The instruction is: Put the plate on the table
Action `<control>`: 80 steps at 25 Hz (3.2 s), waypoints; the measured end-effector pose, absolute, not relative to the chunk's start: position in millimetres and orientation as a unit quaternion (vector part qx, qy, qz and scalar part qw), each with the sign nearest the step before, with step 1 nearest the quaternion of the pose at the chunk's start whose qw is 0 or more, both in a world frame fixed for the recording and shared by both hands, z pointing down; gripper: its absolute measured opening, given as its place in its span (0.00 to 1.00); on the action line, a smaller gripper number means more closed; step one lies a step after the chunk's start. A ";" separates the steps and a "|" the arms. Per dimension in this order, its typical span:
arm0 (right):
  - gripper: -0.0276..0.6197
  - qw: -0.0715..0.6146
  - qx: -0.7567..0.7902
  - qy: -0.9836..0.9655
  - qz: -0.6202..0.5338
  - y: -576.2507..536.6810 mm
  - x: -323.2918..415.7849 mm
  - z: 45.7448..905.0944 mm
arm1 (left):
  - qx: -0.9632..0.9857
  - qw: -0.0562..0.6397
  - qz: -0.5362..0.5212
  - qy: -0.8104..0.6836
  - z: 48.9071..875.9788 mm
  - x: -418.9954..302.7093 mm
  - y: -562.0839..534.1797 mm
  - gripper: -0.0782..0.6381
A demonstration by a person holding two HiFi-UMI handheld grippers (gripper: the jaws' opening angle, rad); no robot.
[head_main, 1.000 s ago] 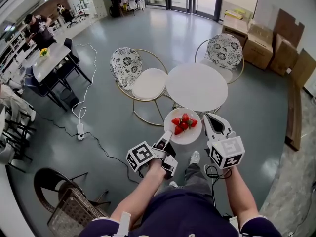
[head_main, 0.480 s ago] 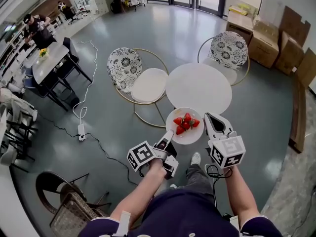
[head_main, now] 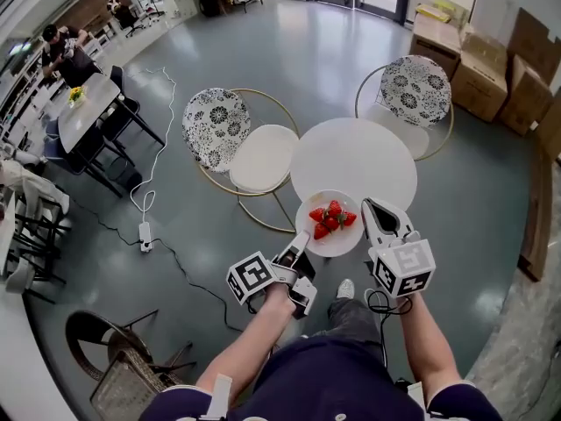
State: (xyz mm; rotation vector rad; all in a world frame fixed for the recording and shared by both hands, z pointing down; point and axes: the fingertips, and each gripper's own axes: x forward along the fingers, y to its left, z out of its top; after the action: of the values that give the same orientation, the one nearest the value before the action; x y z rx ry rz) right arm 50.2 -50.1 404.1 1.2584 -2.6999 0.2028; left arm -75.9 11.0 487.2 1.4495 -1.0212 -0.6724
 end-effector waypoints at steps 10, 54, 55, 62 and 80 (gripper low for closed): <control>0.05 0.077 0.390 -0.915 0.077 -133.9 62.5 401.9 | 0.604 0.574 -0.300 -0.465 481.7 -60.8 -58.9 0.13; 0.05 0.109 0.468 -0.872 0.098 -225.6 56.7 431.5 | 0.613 0.621 -0.209 -0.441 544.5 -86.0 -157.5 0.13; 0.05 0.111 0.469 -0.871 0.100 -225.5 56.5 434.6 | 0.611 0.624 -0.207 -0.442 549.6 -87.1 -156.8 0.13; 0.05 0.130 0.474 -0.864 0.113 -225.1 59.3 455.8 | 0.596 0.637 -0.200 -0.446 584.2 -95.0 -154.4 0.13; 0.05 0.160 0.457 -0.864 0.136 -231.9 53.6 509.2 | 0.579 0.642 -0.185 -0.467 667.1 -94.7 -169.6 0.13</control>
State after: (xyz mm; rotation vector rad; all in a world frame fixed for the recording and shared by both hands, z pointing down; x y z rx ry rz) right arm 53.6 -231.9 509.2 1.3055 -2.4688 0.3877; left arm -94.7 -169.6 667.1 1.3201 -1.0641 -0.4222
